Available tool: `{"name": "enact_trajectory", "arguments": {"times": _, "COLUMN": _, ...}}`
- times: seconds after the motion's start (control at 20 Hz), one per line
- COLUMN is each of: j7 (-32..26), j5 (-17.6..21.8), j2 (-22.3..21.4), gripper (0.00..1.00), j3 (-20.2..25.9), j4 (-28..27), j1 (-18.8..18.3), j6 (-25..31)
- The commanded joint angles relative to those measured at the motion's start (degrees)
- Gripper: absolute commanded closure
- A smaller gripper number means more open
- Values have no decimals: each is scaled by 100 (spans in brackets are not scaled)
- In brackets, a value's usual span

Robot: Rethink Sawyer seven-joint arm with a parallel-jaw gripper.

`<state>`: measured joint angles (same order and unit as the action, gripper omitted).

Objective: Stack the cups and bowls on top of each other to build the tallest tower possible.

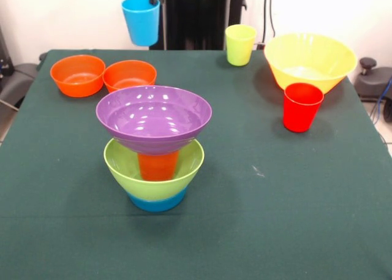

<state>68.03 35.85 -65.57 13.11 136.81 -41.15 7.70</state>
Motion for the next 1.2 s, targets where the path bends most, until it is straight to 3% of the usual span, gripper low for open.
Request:
{"name": "enact_trajectory", "arguments": {"times": 0.05, "j7": 12, "j5": -459, "j2": -759, "gripper": 100, "j3": 1209, "j4": 469, "j1": -27, "j6": 426}}
{"name": "enact_trajectory", "arguments": {"times": 0.55, "j7": -15, "j5": -1286, "j2": -1128, "gripper": 100, "j3": 2102, "j4": 354, "j1": -252, "j6": 647}}
{"name": "enact_trajectory", "arguments": {"times": 0.7, "j7": 15, "j5": -1347, "j2": -1127, "gripper": 100, "j3": 2135, "j4": 208, "j1": -210, "j6": 727}}
{"name": "enact_trajectory", "arguments": {"times": 0.95, "j7": -517, "j5": -2006, "j2": -1337, "gripper": 100, "j3": 2506, "j4": -260, "j1": -435, "j6": 1478}}
{"name": "enact_trajectory", "arguments": {"times": 1.2, "j7": -616, "j5": -2015, "j2": -1272, "gripper": 100, "j3": 2572, "j4": -770, "j1": -459, "j6": 2035}}
